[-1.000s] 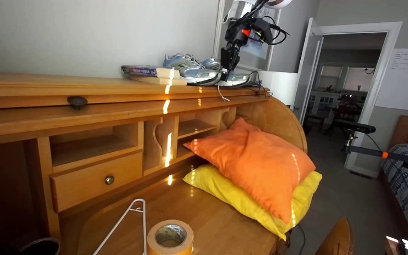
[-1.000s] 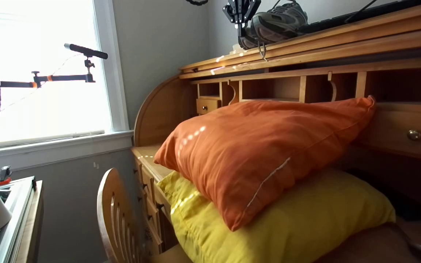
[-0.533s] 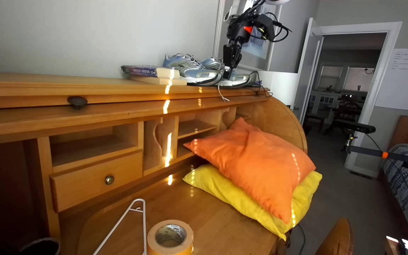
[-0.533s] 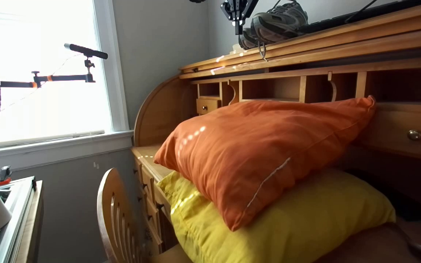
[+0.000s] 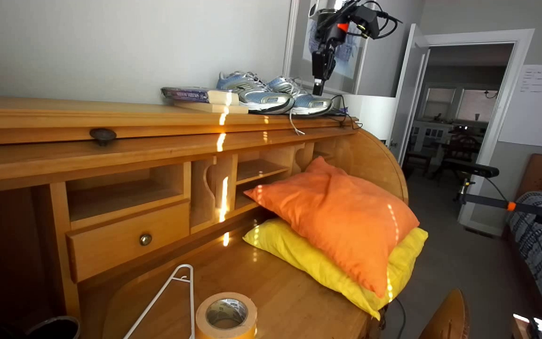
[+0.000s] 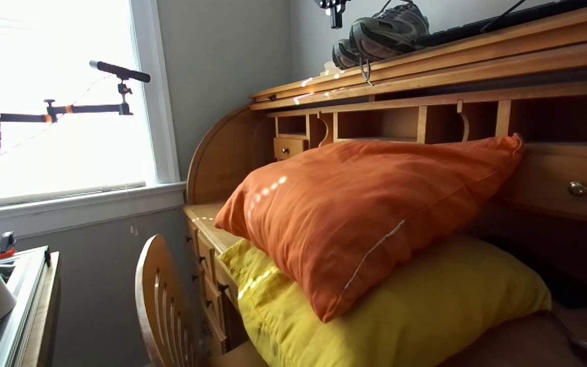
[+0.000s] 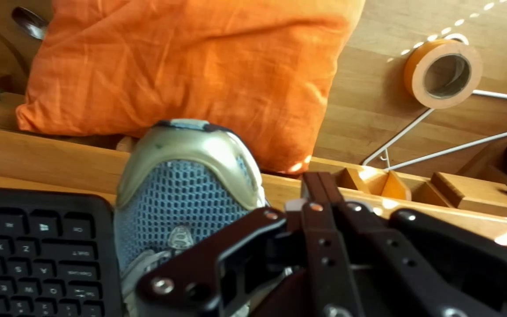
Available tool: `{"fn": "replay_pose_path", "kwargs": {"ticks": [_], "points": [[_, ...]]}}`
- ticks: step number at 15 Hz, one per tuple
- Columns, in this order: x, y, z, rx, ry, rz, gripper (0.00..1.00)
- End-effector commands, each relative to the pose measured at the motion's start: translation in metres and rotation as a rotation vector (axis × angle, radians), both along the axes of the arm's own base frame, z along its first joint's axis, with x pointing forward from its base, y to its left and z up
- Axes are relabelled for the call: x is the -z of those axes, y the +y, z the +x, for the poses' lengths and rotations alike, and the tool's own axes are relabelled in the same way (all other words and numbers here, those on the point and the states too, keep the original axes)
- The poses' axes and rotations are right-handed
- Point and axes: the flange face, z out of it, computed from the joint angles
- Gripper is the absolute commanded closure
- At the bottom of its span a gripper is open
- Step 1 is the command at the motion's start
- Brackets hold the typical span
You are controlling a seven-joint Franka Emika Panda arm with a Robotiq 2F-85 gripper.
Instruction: Move the books to left then put the shoes on the top of the cabinet and push them backwards
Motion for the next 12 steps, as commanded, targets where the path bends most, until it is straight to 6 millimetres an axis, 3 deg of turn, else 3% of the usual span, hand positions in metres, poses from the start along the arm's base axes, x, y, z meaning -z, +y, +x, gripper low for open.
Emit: {"fn": "replay_pose_path", "kwargs": {"ticks": [1,5,12], "points": [[-0.004,-0.011,-0.012,0.025,0.052,-0.04,1.0],[-0.004,-0.018,-0.024,0.042,0.114,-0.019,1.0],[-0.003,-0.047,-0.031,0.072,0.106,-0.064,1.0]]}}
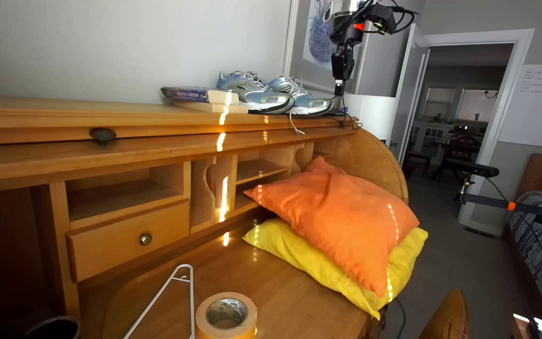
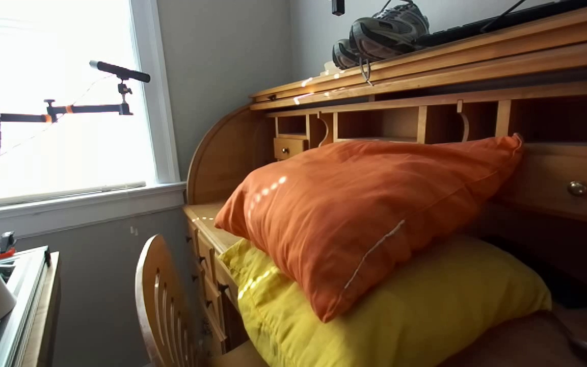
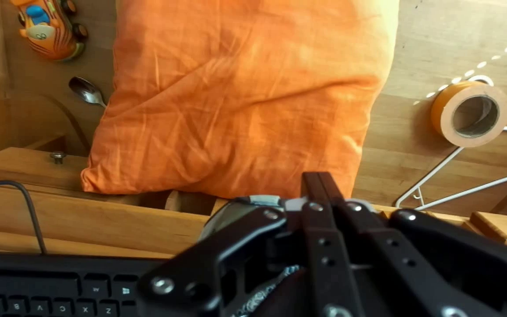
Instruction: Move the books to left then put the shoes on the top of the cabinet and push them backwards
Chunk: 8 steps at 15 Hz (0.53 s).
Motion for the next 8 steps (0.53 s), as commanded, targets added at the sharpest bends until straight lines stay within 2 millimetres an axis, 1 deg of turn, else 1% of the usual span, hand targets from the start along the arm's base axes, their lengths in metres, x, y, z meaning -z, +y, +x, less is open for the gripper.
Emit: {"fn": "replay_pose_path", "kwargs": {"ticks": [1,5,8], "points": [[0.004,-0.013,-0.006,0.011,0.013,-0.022,1.0],[0.011,-0.025,-0.006,0.029,0.013,-0.03,1.0],[0.022,-0.034,-0.002,0.035,-0.01,-0.039,1.0]]}}
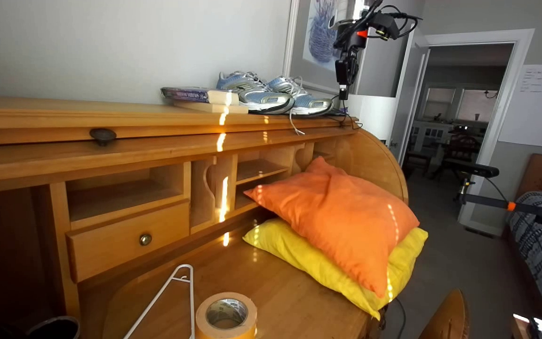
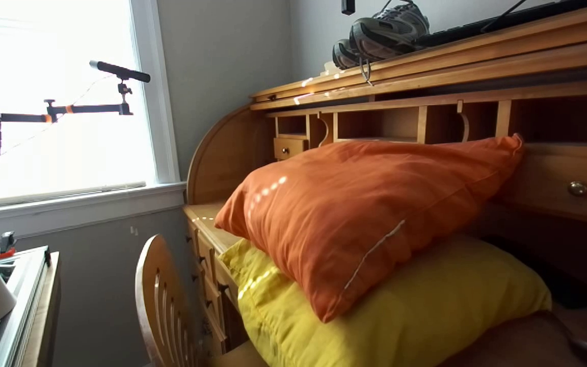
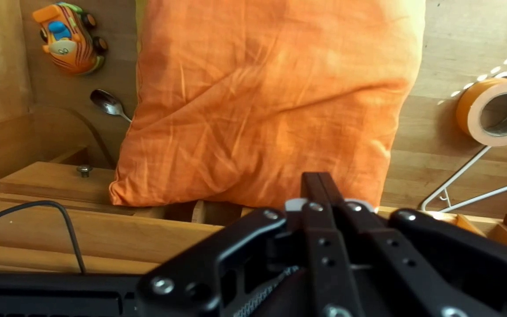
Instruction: Move the books to left then put the shoes on the top of the cabinet and push them backwards
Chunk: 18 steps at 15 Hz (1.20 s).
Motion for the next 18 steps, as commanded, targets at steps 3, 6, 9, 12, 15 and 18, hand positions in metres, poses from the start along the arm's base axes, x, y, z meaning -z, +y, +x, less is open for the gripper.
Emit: {"fn": "replay_pose_path", "kwargs": {"ticks": [3,6,9,12,15,18], "points": [[0.024,-0.014,0.007,0.002,-0.035,0.0,1.0],[0.032,-0.017,0.013,0.011,-0.059,0.011,1.0],[0.031,-0.019,0.019,0.016,-0.112,0.007,1.0],[0.033,-0.02,0.025,0.025,-0.154,0.013,1.0],[0.038,-0.021,0.031,0.037,-0.173,0.03,1.0],[0.04,-0.02,0.035,0.049,-0.193,0.055,1.0]]}}
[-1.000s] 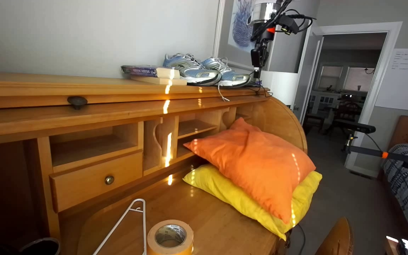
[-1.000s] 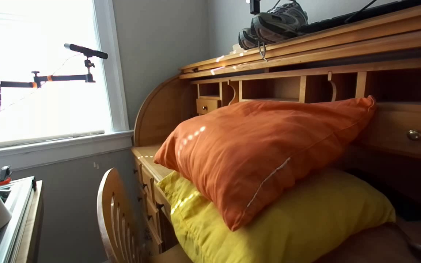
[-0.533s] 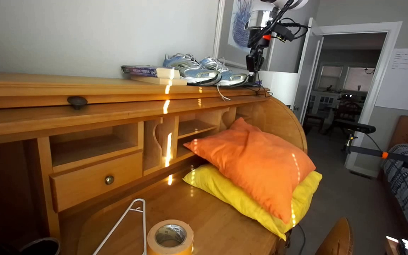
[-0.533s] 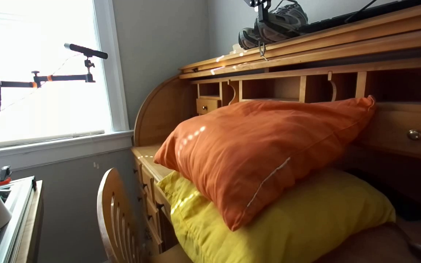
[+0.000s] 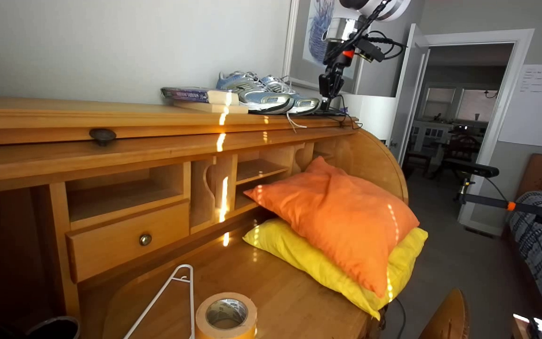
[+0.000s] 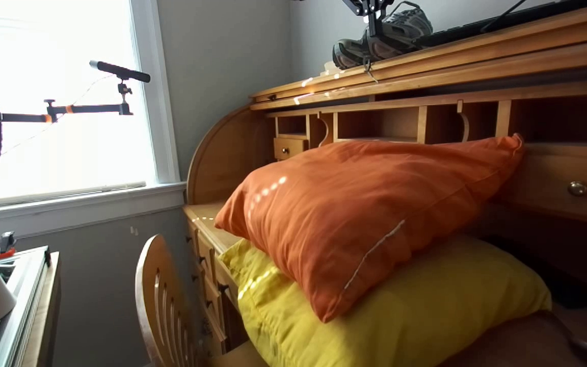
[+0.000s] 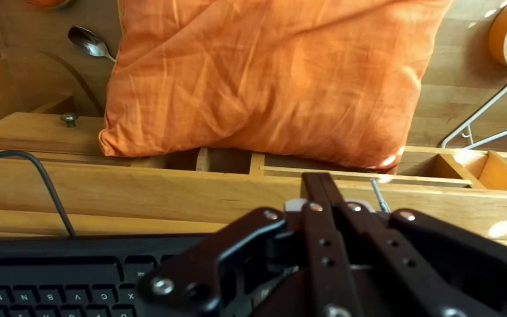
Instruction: Move the books to left then put the shoes on the top of the cabinet and push them backwards
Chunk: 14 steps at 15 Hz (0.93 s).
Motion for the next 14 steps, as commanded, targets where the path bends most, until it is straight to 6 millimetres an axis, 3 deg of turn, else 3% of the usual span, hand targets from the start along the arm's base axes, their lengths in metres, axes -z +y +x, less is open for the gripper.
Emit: {"fn": "replay_pose_path", "kwargs": {"ticks": [1,7,14], "points": [[0.005,0.0,0.006,0.022,-0.048,0.041,1.0],[0.004,0.001,0.012,0.033,-0.084,0.054,1.0],[-0.022,0.007,-0.012,0.037,-0.069,0.094,1.0]]}}
